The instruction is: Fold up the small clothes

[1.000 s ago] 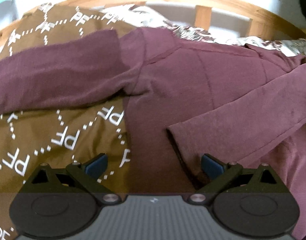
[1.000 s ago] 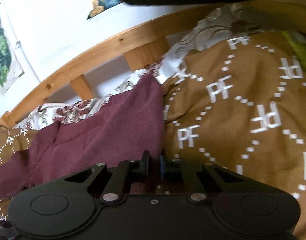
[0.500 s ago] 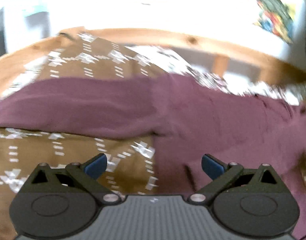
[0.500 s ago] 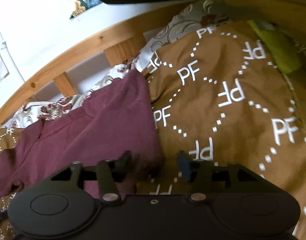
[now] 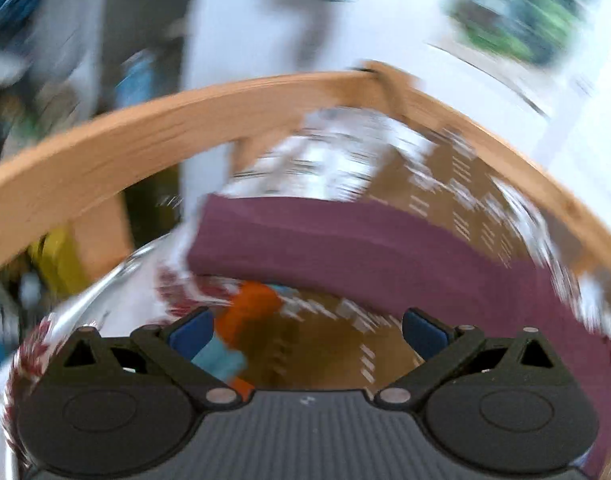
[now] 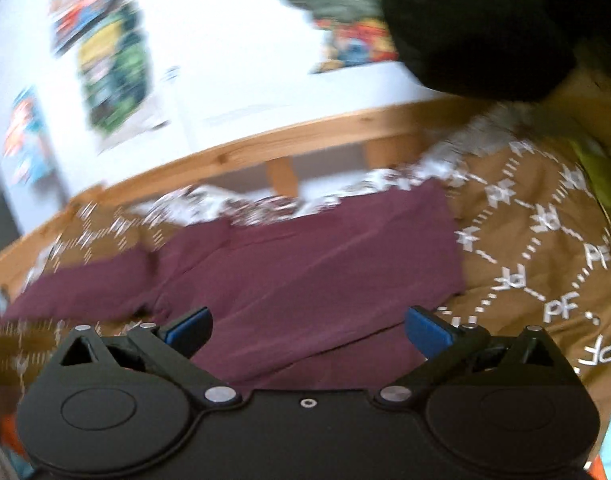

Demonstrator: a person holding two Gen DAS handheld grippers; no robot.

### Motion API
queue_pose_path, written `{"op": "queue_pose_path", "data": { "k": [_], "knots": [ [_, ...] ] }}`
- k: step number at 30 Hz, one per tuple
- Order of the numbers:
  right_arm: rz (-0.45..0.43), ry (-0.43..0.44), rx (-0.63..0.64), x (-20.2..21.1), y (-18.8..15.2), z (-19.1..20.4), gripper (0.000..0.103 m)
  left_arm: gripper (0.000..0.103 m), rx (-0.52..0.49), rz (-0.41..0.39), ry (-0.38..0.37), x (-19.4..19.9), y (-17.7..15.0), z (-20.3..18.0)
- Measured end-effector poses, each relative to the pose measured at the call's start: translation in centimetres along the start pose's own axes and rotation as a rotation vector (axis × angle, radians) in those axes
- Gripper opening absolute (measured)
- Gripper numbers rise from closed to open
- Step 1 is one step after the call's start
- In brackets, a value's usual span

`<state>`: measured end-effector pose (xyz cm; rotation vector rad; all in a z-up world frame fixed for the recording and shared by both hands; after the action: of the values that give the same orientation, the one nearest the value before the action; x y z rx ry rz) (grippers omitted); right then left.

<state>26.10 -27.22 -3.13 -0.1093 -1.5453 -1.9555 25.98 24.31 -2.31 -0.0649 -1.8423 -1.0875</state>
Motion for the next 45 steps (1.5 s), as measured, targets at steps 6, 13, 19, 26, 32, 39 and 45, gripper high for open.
{"op": "queue_pose_path", "data": {
  "k": [6, 13, 19, 26, 32, 39, 45],
  "knots": [
    [-0.011, 0.042, 0.078, -0.5, -1.8, 3.1, 0.102, 0.092, 0.222, 0.001, 0.048, -3.6, 1.2, 3.4],
    [-0.013, 0.029, 0.153, -1.4, -2.1, 3.6, 0.102, 0.047, 0.355, -0.042, 0.065, -5.0, 2.0, 4.1],
    [0.019, 0.029, 0.152, -2.4, -2.5, 3.4, 0.102, 0.004, 0.323, -0.198, 0.049, -3.3, 2.9, 2.9],
    [-0.003, 0.025, 0.138, -2.2, -2.2, 3.0, 0.102, 0.004, 0.042, -0.519, -0.24, 4.7, 5.2, -4.9],
    [-0.055, 0.0, 0.082, -1.2, -1.1, 1.8, 0.102, 0.004, -0.343, -0.704, -0.552, 13.6, 2.4, -15.8],
    [-0.148, -0.153, -0.053, 0.8, 0.4, -2.7, 0.102, 0.004, -0.656, -0.598, -0.876, 17.1, -7.9, -26.2],
    [-0.195, -0.29, -0.202, 2.9, 0.6, -7.6, 0.102, 0.004, -0.765, -0.394, -0.962, 13.4, -17.2, -30.3]
  ]
}}
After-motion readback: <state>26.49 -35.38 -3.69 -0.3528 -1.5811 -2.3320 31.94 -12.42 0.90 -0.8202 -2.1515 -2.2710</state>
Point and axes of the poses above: each gripper's, at about its wrist camera, not at the fingertips, and x roughly against the way its jaws point, z to its left, y to its top, the point moved 8 cm from there along -x, roughly the way its jaws point, and after that the axes turned 10 degrees about y, right-handed, at the moved point
